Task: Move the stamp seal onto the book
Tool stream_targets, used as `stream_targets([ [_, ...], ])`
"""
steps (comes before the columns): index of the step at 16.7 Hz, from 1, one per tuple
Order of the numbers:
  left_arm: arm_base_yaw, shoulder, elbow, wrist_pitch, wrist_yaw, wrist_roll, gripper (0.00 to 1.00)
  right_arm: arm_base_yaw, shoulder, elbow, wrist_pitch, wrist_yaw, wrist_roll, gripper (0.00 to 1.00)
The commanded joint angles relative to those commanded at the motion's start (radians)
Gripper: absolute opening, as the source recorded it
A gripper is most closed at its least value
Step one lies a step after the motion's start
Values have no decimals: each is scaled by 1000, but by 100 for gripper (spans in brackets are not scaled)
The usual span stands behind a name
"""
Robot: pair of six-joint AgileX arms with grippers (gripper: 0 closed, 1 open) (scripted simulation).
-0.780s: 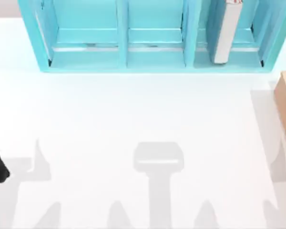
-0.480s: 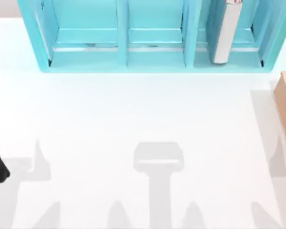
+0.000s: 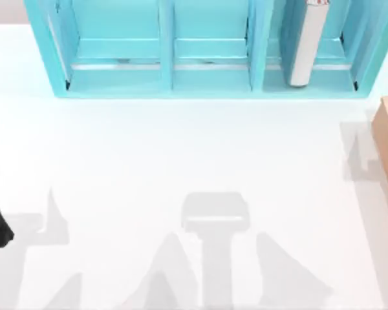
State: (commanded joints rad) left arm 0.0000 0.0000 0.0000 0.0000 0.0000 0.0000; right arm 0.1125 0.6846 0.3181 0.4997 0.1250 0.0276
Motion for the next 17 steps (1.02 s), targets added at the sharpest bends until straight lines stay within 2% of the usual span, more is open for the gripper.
stream_targets([
  [10,0,0,0,0,0,0,100,223,1120,378,534,256,34,100],
  [14,0,0,0,0,0,0,100,300,1369,476,645,342,42,100],
  [17,0,0,0,0,0,0,100,329,1444,514,675,374,46,100],
])
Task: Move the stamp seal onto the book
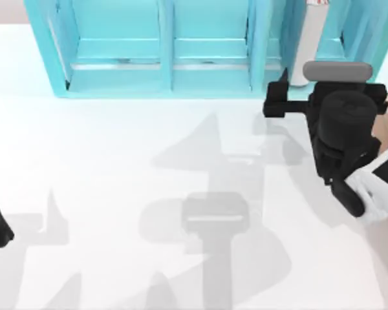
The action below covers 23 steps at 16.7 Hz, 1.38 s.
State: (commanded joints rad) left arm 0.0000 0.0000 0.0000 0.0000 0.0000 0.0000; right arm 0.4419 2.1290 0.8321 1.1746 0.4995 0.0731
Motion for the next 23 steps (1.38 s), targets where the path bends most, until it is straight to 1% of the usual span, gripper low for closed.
stream_targets([
  [7,0,0,0,0,0,0,100,-6,12,14,-6,-4,0,100],
  [10,0,0,0,0,0,0,100,-25,65,107,-41,-24,-3,100],
  [17,0,0,0,0,0,0,100,-96,226,407,-173,-92,-15,100],
  [19,0,0,0,0,0,0,100,-105,243,440,-189,-101,-16,100],
  [23,0,0,0,0,0,0,100,-105,244,442,-190,-101,-16,100],
])
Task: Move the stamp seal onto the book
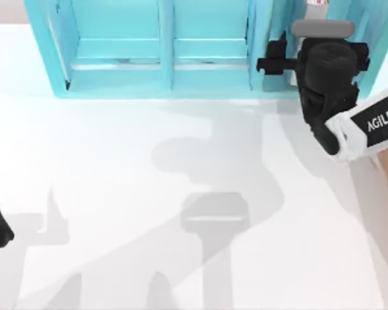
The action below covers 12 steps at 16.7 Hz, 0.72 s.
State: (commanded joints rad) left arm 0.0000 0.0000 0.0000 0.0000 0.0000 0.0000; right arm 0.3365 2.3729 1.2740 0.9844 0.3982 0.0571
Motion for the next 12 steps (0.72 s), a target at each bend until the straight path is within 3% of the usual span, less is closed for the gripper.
stream_targets([
  [12,0,0,0,0,0,0,100,0,0,0,0,0,0,10],
])
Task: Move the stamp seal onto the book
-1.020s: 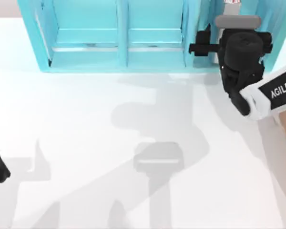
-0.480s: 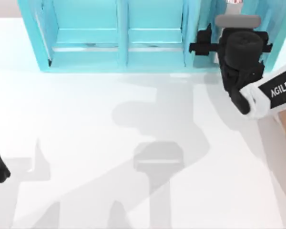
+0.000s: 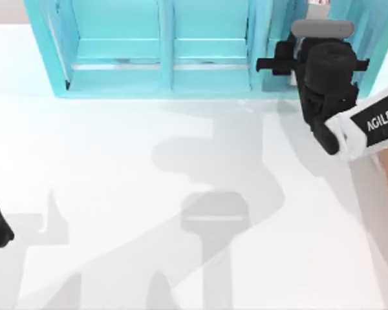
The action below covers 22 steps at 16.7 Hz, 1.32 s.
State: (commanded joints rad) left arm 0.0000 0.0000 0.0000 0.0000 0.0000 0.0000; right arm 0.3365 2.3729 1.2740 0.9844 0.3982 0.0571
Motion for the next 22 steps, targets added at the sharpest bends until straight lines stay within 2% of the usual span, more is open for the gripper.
stream_targets([
  [1,0,0,0,0,0,0,100,0,0,0,0,0,0,2],
  [2,0,0,0,0,0,0,100,0,0,0,0,0,0,0],
  [13,0,0,0,0,0,0,100,10,-38,-20,-26,11,-1,0],
  [17,0,0,0,0,0,0,100,57,-232,-112,-154,63,-3,0],
  [22,0,0,0,0,0,0,100,153,-675,-276,-386,152,12,0],
])
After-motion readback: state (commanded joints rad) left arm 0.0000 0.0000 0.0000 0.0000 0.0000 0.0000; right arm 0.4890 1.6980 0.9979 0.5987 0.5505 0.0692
